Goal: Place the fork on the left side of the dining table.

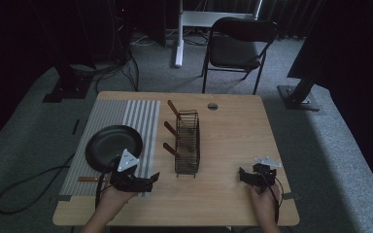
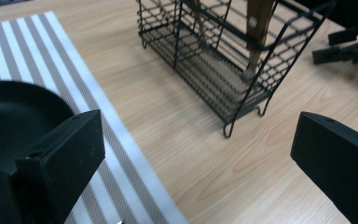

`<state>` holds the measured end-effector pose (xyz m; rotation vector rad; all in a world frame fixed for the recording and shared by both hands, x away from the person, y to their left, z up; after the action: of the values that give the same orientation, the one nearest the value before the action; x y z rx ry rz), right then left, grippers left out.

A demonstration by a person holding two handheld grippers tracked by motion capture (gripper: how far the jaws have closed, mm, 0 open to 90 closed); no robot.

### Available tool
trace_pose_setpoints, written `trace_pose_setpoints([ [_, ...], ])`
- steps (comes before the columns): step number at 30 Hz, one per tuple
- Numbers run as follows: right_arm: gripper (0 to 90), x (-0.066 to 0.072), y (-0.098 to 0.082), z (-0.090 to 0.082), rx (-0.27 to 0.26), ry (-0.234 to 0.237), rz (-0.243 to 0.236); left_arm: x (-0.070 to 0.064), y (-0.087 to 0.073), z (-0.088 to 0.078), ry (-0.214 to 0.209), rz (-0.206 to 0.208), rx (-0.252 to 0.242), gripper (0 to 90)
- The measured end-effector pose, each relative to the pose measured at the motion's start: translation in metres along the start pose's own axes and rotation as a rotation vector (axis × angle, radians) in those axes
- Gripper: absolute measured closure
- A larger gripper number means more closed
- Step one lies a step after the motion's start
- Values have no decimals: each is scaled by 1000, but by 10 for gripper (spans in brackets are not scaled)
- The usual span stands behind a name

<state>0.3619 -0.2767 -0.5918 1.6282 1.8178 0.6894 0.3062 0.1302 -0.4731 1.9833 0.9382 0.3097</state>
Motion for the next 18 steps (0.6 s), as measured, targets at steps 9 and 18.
trace_pose_setpoints([
  [9, 124, 0, 0, 0, -1, 1, 0, -10, 23, 13, -28, 0, -16, 30],
  [18, 124, 0, 0, 0, -1, 1, 0, -15, 34, 25, -37, -12, -14, 48],
])
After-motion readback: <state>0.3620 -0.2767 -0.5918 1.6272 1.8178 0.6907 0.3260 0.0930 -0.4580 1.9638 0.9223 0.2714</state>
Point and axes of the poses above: each handheld gripper's, and its own axes: z roughly forward along the jaws, y roughly out of its top, x roughly to its left, the point moved 6 cm from there along z, roughly forward along the jaws, and after that the axes turned 8 degrees about -y, right-handed, at the moved point
